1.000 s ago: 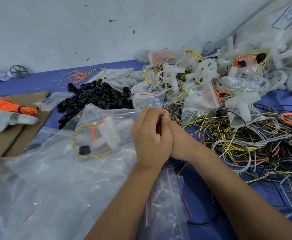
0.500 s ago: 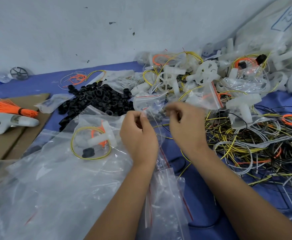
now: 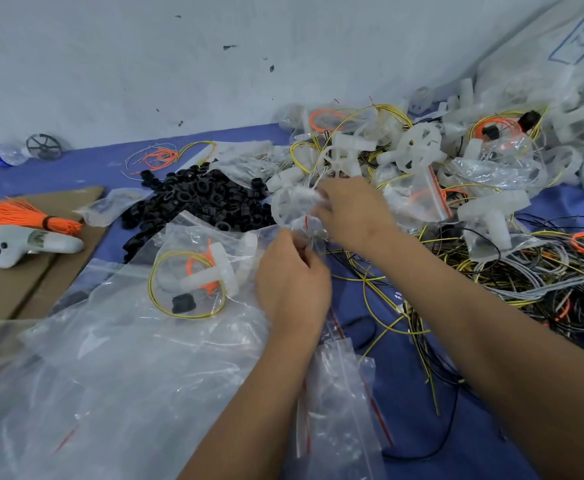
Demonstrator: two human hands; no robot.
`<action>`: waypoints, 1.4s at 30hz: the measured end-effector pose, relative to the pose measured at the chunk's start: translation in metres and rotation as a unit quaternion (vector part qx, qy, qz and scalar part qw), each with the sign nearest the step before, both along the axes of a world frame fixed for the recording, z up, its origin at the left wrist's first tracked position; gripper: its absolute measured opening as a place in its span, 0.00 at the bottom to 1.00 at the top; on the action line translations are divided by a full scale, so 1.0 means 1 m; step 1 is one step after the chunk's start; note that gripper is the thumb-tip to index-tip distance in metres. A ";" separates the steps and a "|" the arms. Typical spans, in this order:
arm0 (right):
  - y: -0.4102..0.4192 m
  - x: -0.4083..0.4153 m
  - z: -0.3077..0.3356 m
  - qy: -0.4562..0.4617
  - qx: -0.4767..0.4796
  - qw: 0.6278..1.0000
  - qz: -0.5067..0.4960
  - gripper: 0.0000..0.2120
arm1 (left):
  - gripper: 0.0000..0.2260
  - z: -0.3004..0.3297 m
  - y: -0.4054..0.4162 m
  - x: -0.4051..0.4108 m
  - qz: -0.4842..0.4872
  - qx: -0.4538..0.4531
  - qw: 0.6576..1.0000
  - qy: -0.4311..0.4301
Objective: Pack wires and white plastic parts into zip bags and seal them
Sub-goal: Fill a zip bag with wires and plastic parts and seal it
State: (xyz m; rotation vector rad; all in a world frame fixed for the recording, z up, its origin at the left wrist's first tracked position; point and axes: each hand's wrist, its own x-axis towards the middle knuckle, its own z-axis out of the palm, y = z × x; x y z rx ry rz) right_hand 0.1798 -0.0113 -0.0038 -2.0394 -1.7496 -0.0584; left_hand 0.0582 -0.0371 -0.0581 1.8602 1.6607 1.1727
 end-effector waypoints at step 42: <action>-0.076 -0.001 -0.034 0.708 0.197 0.678 0.032 0.03 | 0.10 0.004 -0.007 -0.001 -0.080 0.057 0.994 0.042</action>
